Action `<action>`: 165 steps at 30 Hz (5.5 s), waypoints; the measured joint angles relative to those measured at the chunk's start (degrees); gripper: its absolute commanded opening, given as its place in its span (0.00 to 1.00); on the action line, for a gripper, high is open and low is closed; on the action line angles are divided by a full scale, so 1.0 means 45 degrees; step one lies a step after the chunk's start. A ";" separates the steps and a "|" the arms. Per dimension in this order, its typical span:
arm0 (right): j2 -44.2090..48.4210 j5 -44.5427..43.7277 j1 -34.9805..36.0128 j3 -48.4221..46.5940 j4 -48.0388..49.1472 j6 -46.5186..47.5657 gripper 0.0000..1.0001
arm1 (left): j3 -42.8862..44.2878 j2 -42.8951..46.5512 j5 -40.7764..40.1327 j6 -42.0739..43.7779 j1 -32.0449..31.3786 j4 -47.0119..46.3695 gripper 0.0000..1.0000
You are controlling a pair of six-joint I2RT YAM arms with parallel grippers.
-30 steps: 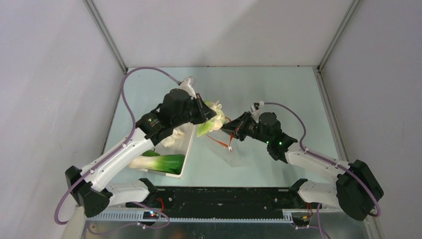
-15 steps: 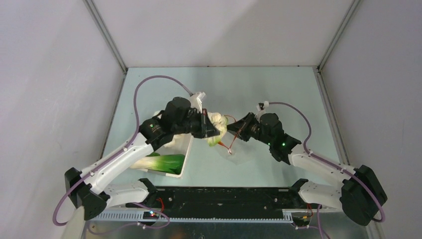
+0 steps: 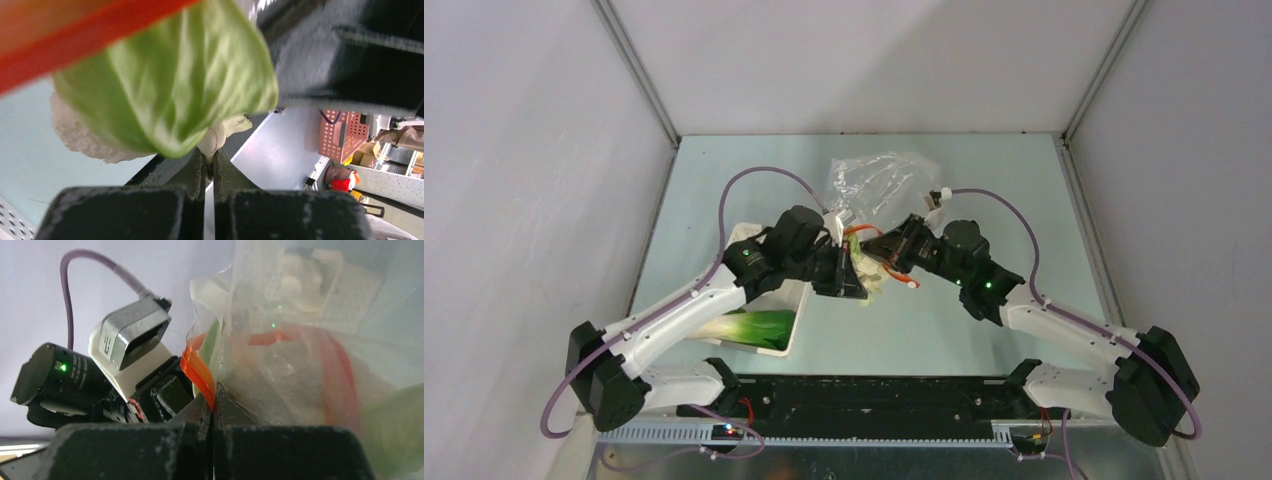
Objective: Place the food in the zip-top bag and seal the zipper
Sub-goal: Place the fake vegetable in the bin, then pick up the fake vegetable from the bin.
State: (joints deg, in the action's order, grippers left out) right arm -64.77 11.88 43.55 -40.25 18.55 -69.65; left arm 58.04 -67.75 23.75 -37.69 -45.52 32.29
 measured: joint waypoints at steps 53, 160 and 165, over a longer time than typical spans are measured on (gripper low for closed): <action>0.2560 -0.2914 0.0010 -0.1851 -0.7490 0.2905 0.00 | -0.0398 0.5503 -0.8820 -0.1860 0.1962 0.1321 0.00; 0.0729 -0.0053 -0.0364 -0.1749 -0.6509 0.5969 0.00 | -0.0146 0.5294 -0.9962 -0.2127 0.5493 0.5610 0.00; 0.0471 0.0612 -0.0321 -0.1749 -0.5795 0.5795 0.00 | -0.0947 0.7247 -0.5804 -0.1783 0.5503 0.2074 0.00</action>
State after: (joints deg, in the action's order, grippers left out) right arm -62.65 14.63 42.11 -48.12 -7.53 -43.57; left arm 53.78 -35.14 -2.37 -45.71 -20.75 41.63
